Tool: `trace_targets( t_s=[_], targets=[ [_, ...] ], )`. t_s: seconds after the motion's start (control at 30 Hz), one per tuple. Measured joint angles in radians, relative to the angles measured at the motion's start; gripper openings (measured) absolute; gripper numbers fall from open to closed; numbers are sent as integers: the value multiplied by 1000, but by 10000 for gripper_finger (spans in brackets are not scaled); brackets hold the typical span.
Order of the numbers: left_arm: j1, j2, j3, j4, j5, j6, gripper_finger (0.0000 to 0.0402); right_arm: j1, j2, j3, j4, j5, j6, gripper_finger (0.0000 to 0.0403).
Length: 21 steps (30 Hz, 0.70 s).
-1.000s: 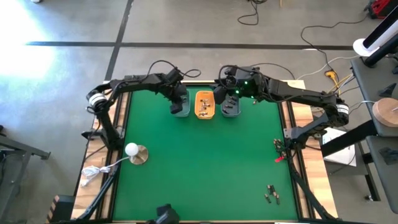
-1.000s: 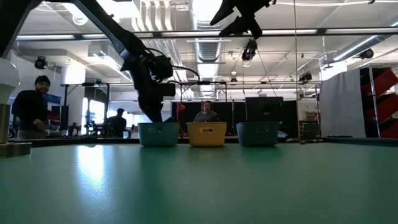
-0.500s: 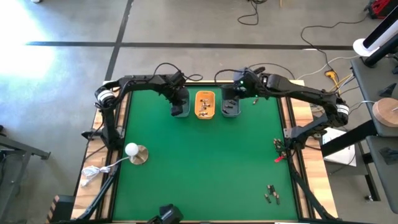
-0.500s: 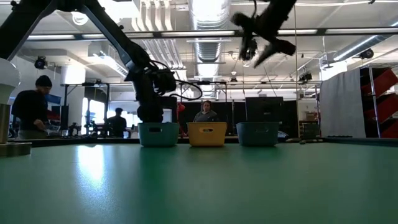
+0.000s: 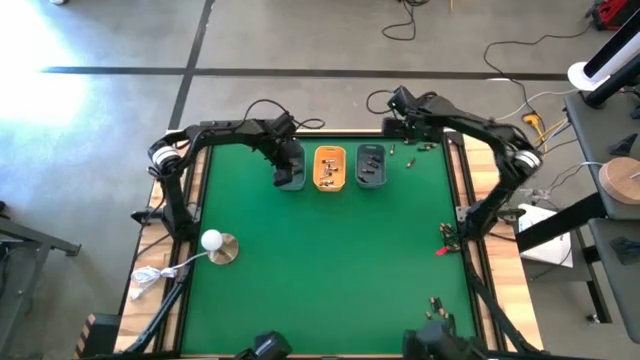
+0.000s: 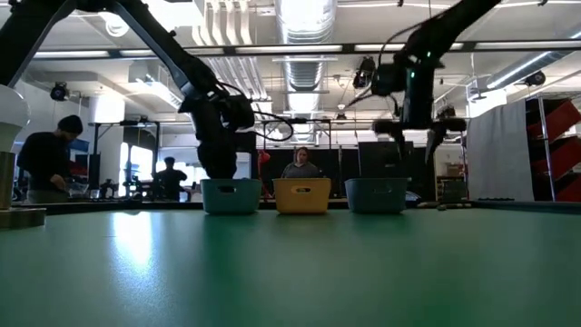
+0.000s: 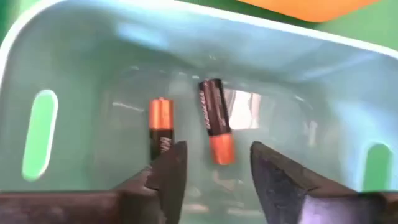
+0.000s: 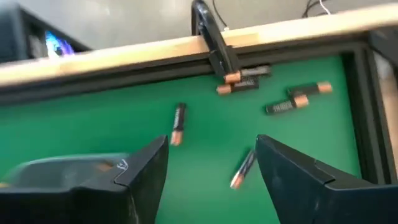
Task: Sort batteries
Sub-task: Put the big brown battery into the green bin
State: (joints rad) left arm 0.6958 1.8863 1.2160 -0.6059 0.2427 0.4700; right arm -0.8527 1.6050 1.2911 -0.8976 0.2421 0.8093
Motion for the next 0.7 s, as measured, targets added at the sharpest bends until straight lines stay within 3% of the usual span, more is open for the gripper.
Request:
trace_targets(
  t_s=[0.13,0.33,0.7],
  targets=[
    [1,-46,0,-42,11,-10,185,-71,121,18,15,-47,-127,267],
    [11,-133,-1,-49,5,-39,189,-135,244,22,47,-33,-240,310],
    [43,-241,-1,-49,1,-70,190,-204,286,13,173,-50,-253,341]
  ],
)
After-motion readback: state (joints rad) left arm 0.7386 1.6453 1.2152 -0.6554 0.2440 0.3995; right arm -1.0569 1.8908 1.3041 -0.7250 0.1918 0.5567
